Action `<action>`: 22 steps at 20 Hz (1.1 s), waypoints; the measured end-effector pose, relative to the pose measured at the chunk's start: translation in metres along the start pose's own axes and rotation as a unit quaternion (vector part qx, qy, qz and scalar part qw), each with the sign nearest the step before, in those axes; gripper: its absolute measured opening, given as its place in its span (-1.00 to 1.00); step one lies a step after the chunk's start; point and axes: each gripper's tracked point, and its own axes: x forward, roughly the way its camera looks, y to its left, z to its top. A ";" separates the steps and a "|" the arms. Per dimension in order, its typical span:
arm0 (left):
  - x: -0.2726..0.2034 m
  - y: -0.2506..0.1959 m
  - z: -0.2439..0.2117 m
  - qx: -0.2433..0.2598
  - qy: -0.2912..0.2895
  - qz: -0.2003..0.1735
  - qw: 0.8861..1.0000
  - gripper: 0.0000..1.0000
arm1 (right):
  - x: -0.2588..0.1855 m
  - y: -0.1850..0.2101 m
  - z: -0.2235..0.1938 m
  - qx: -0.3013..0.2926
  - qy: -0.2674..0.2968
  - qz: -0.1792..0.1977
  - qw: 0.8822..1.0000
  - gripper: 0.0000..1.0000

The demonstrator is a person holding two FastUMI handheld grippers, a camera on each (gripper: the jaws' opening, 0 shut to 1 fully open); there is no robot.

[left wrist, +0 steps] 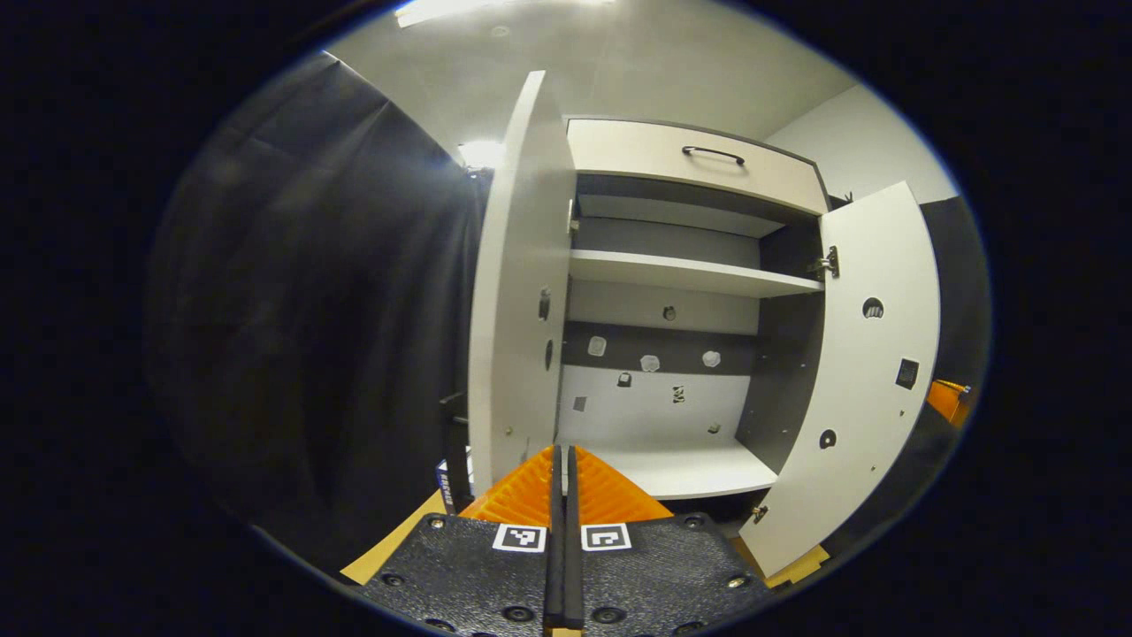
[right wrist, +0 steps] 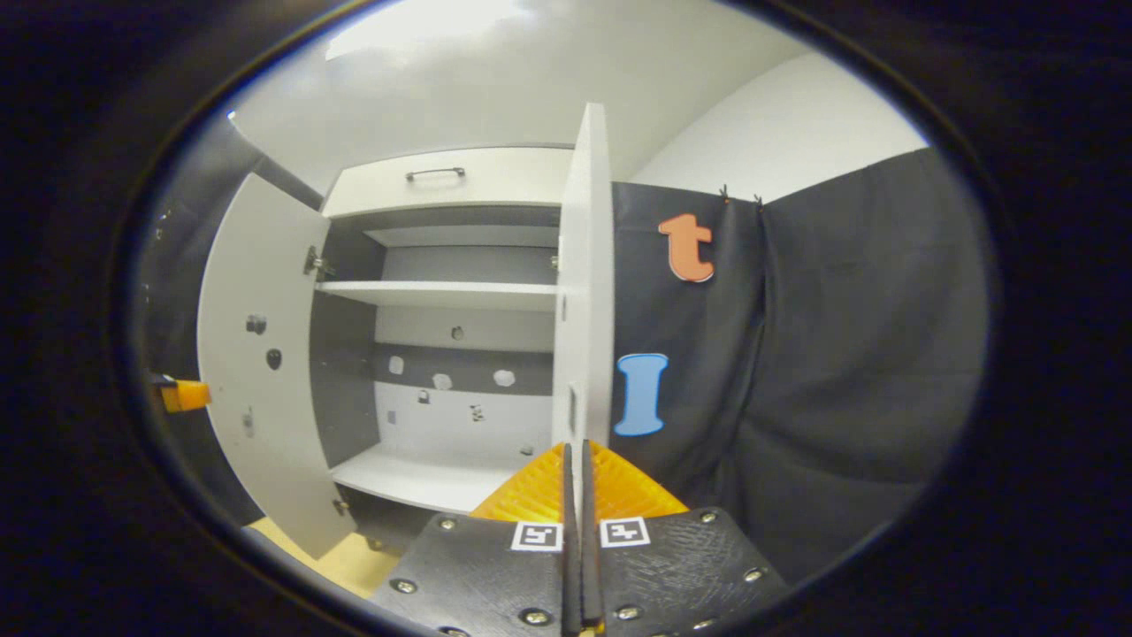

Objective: Open the right door of the double-door shoe cabinet with the right hand, and open the left door with the left hand.

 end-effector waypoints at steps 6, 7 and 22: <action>0.021 -0.025 0.012 0.007 -0.016 -0.039 0.999 -0.53 | 0.007 0.031 -0.011 0.036 0.028 0.005 0.999 -0.85; 0.024 -0.028 0.013 0.003 -0.017 -0.042 0.999 -0.48 | 0.008 0.036 -0.013 0.041 0.032 0.007 0.999 -0.81; 0.066 -0.036 0.013 0.019 -0.012 -0.084 0.996 0.81 | 0.033 0.115 -0.012 0.053 0.032 0.023 0.998 0.65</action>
